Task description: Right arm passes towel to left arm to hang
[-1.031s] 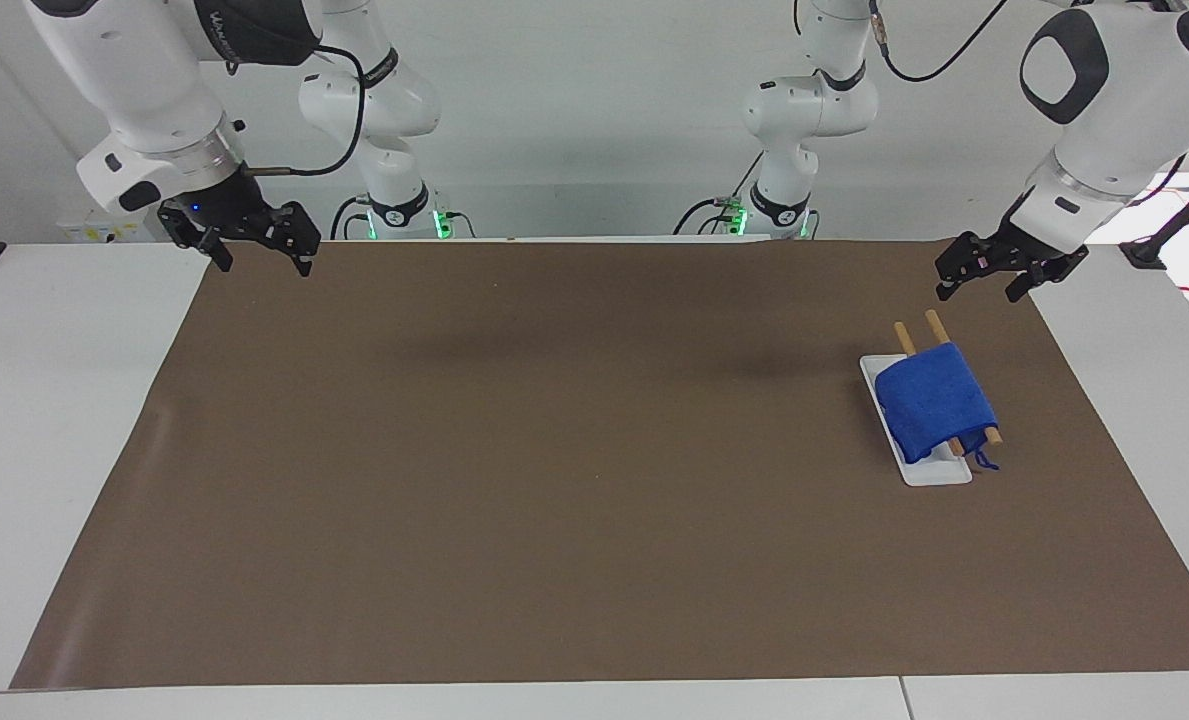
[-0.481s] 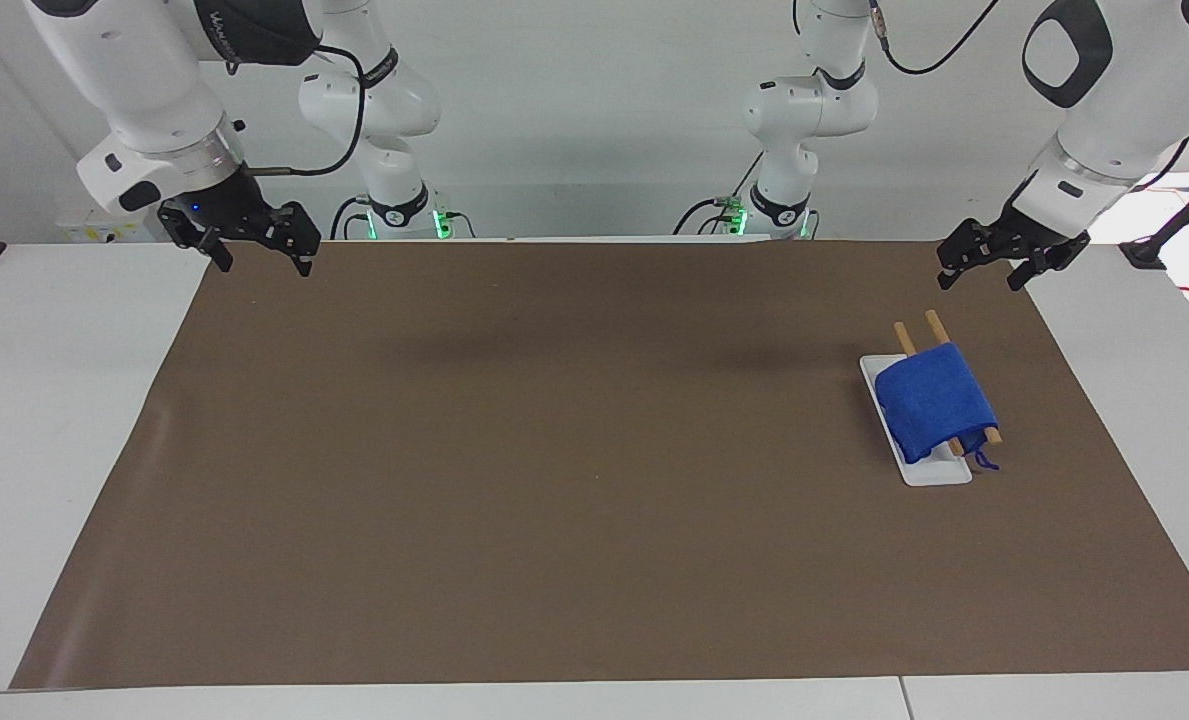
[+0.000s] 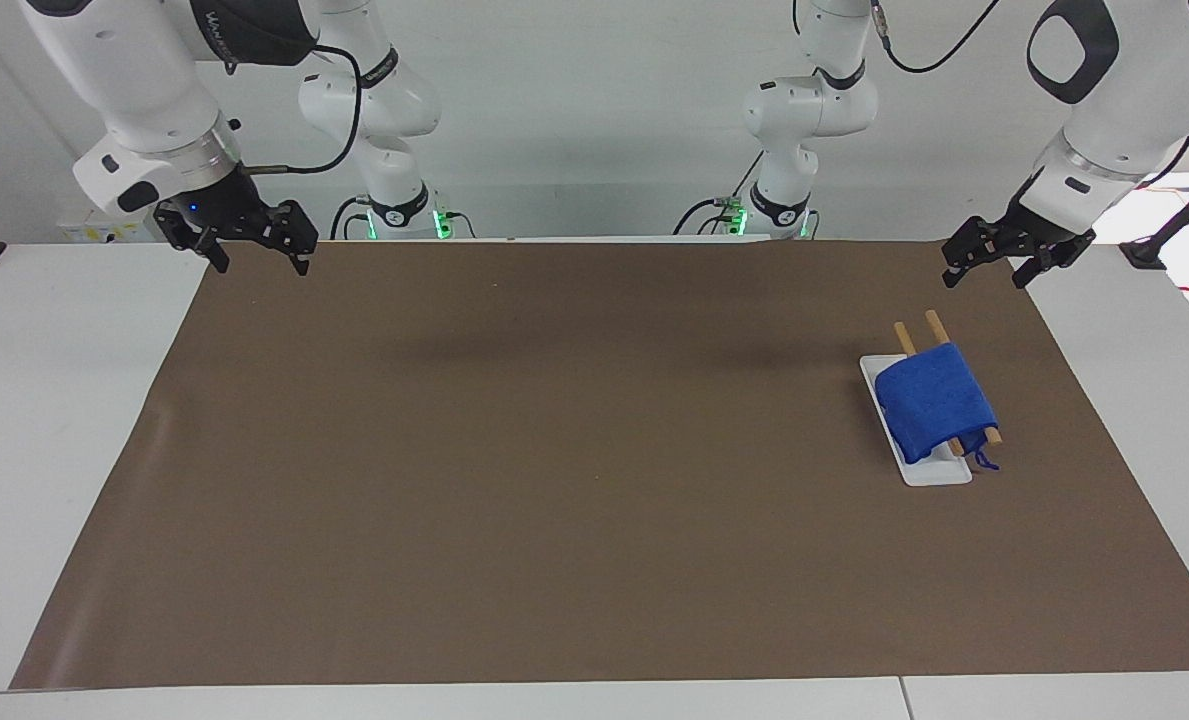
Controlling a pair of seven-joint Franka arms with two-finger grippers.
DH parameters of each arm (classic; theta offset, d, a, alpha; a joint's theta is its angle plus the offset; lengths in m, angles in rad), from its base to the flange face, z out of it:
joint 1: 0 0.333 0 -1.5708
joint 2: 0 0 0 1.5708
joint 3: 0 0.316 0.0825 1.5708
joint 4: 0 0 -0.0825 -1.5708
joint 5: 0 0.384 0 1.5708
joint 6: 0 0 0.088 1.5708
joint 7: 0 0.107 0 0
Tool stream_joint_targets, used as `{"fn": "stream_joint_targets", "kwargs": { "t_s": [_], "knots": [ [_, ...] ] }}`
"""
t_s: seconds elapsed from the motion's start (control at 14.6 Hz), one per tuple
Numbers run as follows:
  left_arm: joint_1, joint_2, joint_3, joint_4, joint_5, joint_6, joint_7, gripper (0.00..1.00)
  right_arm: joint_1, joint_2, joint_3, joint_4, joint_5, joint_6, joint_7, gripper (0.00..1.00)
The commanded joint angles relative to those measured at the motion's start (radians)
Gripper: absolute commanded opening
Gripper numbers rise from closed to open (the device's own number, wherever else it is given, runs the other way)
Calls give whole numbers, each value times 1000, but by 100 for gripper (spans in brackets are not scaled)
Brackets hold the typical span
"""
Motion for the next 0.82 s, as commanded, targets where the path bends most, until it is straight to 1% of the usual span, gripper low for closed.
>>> {"fn": "stream_joint_targets", "kwargs": {
  "t_s": [0.0,0.76],
  "knots": [
    [0,-23,-7,-17,10,0,1,100,-18,-21,9,-21,-4,8,-31,100],
    [4,-29,-7,-19,10,0,4,100,-17,-21,7,-26,13,16,-27,100]
  ]
}}
